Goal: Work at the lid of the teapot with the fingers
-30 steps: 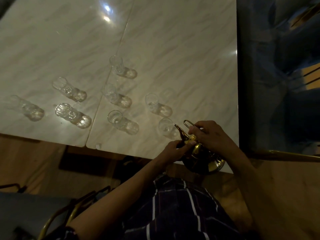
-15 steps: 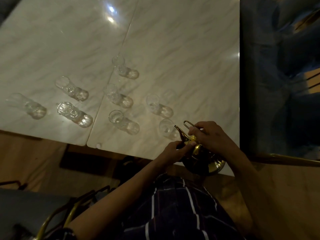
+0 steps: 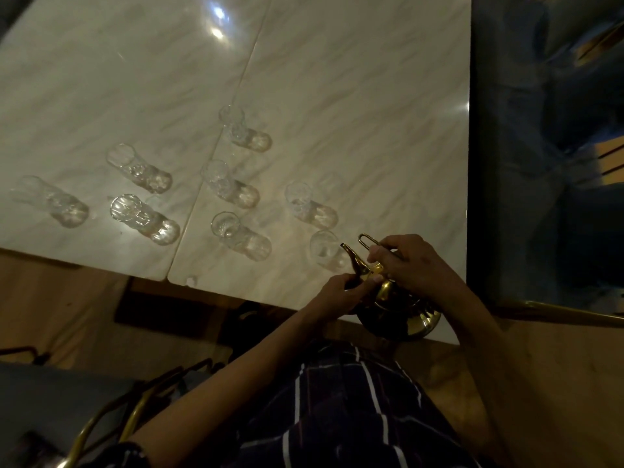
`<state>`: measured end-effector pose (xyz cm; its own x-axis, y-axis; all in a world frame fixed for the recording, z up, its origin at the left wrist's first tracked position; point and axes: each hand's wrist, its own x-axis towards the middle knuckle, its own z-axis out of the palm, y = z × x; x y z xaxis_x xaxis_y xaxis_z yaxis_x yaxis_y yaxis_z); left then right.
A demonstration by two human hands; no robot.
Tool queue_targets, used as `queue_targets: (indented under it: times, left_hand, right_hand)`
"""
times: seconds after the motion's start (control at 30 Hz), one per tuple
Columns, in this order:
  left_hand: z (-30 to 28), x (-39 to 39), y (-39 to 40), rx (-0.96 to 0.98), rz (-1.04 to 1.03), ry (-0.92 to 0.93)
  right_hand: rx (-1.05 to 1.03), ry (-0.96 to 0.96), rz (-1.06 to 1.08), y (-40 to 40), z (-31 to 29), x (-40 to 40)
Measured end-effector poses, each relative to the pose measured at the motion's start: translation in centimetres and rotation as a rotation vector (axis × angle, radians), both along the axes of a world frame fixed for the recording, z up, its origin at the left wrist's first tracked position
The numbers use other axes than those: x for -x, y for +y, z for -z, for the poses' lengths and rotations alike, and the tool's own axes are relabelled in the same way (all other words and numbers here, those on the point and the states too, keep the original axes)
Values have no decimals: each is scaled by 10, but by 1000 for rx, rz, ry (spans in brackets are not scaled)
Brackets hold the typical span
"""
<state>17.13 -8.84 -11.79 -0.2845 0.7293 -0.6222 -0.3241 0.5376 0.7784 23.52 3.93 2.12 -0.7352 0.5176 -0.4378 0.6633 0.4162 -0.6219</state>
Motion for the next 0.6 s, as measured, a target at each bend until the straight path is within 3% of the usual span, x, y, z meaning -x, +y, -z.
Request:
queue_targets:
  times: [0.6]
  left_hand:
    - [1, 1, 0, 18, 7, -17]
  right_hand:
    - [-11, -9, -8, -2, -1, 0]
